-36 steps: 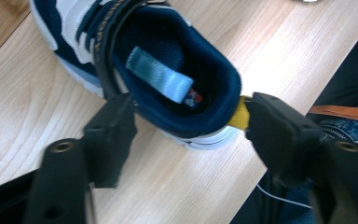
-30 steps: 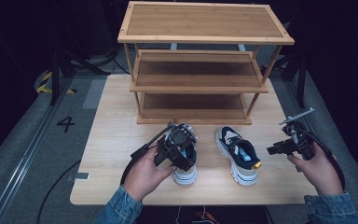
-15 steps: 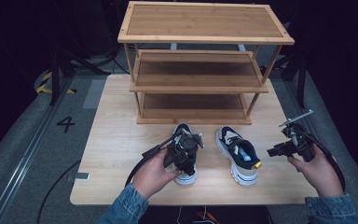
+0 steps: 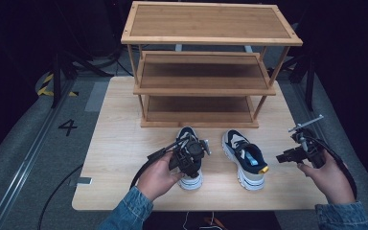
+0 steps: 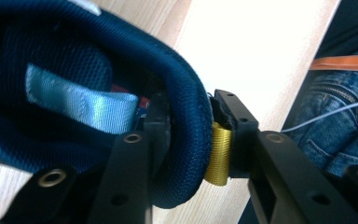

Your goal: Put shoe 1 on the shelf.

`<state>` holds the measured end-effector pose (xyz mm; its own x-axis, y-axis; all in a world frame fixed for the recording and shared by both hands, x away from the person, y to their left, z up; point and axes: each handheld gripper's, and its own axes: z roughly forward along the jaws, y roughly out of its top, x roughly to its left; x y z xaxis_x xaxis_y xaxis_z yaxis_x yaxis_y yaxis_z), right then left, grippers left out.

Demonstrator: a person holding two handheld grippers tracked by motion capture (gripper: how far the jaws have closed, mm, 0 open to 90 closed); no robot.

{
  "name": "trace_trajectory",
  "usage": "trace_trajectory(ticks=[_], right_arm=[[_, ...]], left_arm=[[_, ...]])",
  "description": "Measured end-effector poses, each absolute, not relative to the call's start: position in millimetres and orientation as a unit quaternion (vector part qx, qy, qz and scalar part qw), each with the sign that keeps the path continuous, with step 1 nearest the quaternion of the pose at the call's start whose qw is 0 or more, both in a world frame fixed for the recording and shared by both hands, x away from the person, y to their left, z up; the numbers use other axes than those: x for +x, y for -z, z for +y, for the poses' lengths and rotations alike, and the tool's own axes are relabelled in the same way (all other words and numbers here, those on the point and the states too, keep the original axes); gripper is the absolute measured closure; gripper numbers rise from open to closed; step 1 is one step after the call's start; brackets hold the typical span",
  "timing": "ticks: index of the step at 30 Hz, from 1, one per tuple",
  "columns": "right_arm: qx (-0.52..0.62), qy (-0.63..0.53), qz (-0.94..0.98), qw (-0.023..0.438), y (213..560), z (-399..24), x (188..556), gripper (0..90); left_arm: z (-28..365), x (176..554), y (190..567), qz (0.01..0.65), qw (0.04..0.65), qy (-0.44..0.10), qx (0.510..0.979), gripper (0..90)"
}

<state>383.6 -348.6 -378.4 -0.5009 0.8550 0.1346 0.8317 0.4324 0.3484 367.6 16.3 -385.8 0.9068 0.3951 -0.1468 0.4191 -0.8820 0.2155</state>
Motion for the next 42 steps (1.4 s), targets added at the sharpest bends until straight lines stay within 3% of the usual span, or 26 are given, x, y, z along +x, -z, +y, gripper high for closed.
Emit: trace_trajectory(ticks=[9, 27, 42], right_arm=[[0.505, -0.191, 0.841, 0.026, 380, -357, 379, 54.8], [0.512, -0.191, 0.837, 0.026, 382, -363, 372, 54.5], [0.518, -0.192, 0.833, 0.027, 383, -369, 366, 54.4]], left_arm=[[11, 371, 371, 0.188, 0.122, 0.021, 0.974, 70.1], [9, 424, 333, 0.199, 0.156, 0.018, 0.967, 68.2], [-7, 474, 341, 0.171, 0.142, -0.019, 0.975, 67.8]])
